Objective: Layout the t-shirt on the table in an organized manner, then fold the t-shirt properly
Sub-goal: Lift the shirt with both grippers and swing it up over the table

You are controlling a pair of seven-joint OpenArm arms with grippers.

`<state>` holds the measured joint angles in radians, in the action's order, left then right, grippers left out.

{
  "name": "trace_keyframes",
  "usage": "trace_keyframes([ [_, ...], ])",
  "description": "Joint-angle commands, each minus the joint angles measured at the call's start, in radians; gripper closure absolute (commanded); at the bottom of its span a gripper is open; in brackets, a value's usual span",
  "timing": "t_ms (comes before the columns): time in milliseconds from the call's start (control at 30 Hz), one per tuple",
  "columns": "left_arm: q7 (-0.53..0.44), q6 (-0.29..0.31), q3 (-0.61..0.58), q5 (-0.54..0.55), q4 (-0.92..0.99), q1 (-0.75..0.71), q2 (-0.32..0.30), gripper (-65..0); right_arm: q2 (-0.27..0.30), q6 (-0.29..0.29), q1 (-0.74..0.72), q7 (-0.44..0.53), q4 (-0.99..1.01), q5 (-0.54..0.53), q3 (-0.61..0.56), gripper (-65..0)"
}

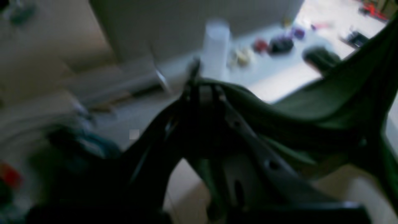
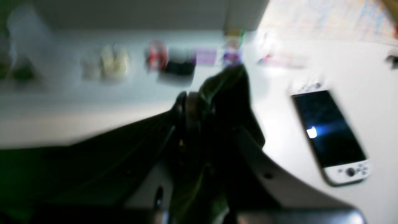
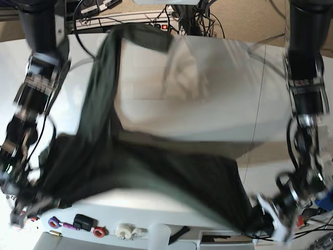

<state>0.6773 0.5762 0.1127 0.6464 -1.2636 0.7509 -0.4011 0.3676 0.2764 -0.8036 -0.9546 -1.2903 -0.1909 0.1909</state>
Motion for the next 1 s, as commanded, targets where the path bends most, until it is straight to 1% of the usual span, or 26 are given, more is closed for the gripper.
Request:
trace_keyframes([
  [0,-0.05,-0.001,0.008,0.032,-0.019,0.094,-0.024,0.0,0.023,-0.005,-0.095,0.03,-0.017,-0.011,0.019,0.0],
  [67,-0.03,0.013,0.009,0.077,-0.029,0.181,-0.043,0.0,0.034,0.003,-0.174,-0.002,-0.024,-0.053,0.068,0.0],
  [100,0.021,0.028,0.009,0.106,-0.04,0.216,-0.055,0.0,0.044,0.024,-0.192,-0.042,-0.035,-0.096,0.102,0.0],
  [167,0.185,0.045,0.01,0.193,-0.051,0.244,-0.084,0.0,0.063,0.086,-0.178,-0.159,-0.041,-0.205,0.159,0.0],
  [200,0.262,0.053,0.01,0.248,-0.049,0.232,-0.102,0.0,0.064,0.115,-0.144,-0.208,-0.041,-0.259,0.18,0.0],
  [233,0.32,0.053,0.01,0.3,-0.046,0.202,-0.116,0.0,0.064,0.139,-0.094,-0.249,-0.041,-0.309,0.198,0.0],
  [267,0.361,0.053,0.01,0.34,-0.045,0.158,-0.13,0.0,0.06,0.156,-0.034,-0.277,-0.041,-0.355,0.21,0.0],
  [333,0.418,0.053,0.009,0.389,-0.045,0.056,-0.148,0.0,0.057,0.168,0.093,-0.3,-0.041,-0.422,0.223,0.0],
  [400,0.421,0.053,0.01,0.398,-0.045,-0.043,-0.153,0.0,0.065,0.193,0.19,-0.323,-0.042,-0.463,0.232,0.0],
  [467,0.422,0.079,0.01,0.406,-0.045,-0.12,-0.152,0.0,0.079,0.21,0.263,-0.353,-0.053,-0.525,0.259,0.0],
  [600,0.423,0.08,0.01,0.409,-0.045,-0.215,-0.157,0.0,0.1,0.249,0.351,-0.401,-0.098,-0.659,0.365,0.0],
  [733,0.427,0.102,0.01,0.435,-0.046,-0.256,-0.169,0.0,0.121,0.285,0.395,-0.422,-0.149,-0.731,0.495,0.0],
  [833,0.478,0.103,0.01,0.492,-0.046,-0.258,-0.187,0.0,0.141,0.31,0.427,-0.442,-0.188,-0.775,0.572,0.0],
  [900,0.514,0.107,0.01,0.527,-0.046,-0.258,-0.206,0.0,0.163,0.319,0.46,-0.442,-0.206,-0.803,0.603,0.0],
  [967,0.565,0.106,0.01,0.564,-0.046,-0.259,-0.226,0.0,0.185,0.319,0.496,-0.442,-0.212,-0.807,0.621,0.0],
])
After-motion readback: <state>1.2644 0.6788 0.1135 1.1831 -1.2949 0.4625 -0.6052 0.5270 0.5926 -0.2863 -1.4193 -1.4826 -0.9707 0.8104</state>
